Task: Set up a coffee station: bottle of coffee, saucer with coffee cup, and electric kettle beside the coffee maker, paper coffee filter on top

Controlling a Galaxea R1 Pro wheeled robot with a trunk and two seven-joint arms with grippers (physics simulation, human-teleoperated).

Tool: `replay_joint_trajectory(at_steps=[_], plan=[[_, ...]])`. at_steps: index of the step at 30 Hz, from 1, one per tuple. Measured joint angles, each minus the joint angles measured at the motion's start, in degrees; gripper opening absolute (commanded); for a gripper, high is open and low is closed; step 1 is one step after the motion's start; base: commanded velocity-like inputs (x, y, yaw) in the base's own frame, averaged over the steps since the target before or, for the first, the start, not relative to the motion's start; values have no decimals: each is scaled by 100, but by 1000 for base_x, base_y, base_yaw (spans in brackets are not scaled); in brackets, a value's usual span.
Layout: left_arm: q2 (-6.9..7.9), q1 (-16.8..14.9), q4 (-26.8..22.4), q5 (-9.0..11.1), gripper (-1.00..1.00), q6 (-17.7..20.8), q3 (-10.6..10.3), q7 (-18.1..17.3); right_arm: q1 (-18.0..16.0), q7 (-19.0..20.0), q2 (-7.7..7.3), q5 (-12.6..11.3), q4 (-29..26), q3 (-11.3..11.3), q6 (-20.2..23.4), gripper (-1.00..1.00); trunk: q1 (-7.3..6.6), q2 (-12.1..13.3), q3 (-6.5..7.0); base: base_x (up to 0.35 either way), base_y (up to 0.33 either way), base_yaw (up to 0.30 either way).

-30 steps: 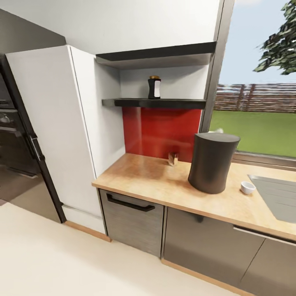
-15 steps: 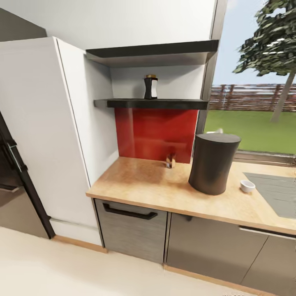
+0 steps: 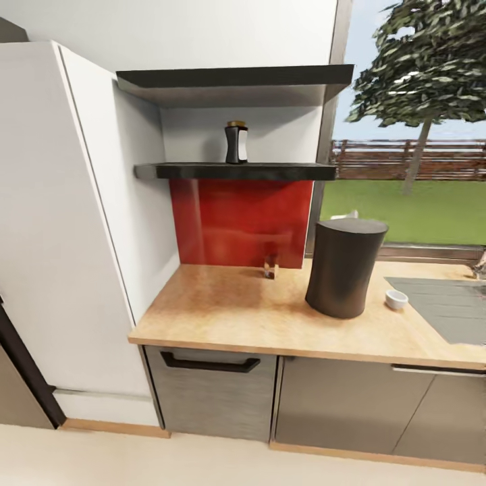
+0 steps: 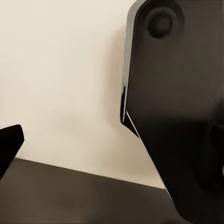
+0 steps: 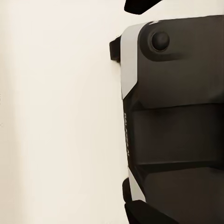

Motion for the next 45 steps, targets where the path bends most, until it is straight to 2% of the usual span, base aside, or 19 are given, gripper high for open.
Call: replay_joint_trajectory(at_steps=[11, 18, 30, 37, 45], plan=[[-22, 1, 0, -5, 100, 0, -5, -1, -1, -1, -37, -1, 0, 0, -2, 100, 1, 0, 0, 50, 291, -167], [-26, 1, 2, -18, 100, 1, -12, -3, -1, -11, -97, -8, 1, -3, 3, 100, 1, 0, 0, -11, 28, -169], [7, -2, -25, -40, 100, -7, -21, -4, -1, -31, -170, -8, 1, -2, -17, 100, 3, 0, 0, -247, 1, -5], [24, -8, -519, -63, 100, -8, -33, -6, -1, -34, -168, -18, -11, -6, -31, 100, 1, 0, 0, -21, 0, 0], [31, -121, -2267, -62, 100, -5, -27, -67, -1, -40, -166, -24, -19, -13, -27, 100, 1, 0, 0, 0, 0, 0]])
